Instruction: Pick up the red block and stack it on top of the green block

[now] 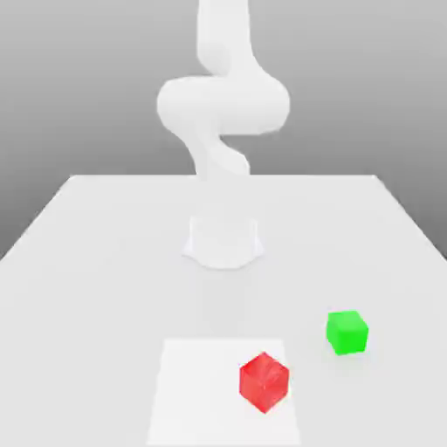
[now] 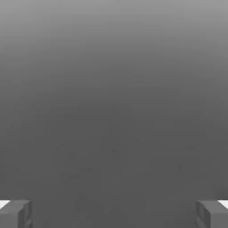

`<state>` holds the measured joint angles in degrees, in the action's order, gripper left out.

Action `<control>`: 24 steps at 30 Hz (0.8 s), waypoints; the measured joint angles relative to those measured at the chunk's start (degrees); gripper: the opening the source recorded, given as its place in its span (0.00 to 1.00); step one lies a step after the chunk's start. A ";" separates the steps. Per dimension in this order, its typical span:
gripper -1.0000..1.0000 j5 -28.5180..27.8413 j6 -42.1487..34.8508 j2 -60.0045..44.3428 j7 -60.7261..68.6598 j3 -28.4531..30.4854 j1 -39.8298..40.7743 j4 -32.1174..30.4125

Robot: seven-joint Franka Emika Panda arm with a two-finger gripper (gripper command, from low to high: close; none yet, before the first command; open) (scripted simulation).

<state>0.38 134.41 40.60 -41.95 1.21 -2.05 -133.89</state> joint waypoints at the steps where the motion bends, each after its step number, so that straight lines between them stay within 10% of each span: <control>1: 0.50 0.17 1.14 -2.26 1.68 0.50 -0.87 -0.91; 24: 0.50 1.60 26.83 -50.06 32.73 2.94 -10.41 -17.68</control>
<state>1.98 161.25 -9.46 -9.22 4.15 -12.47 -151.57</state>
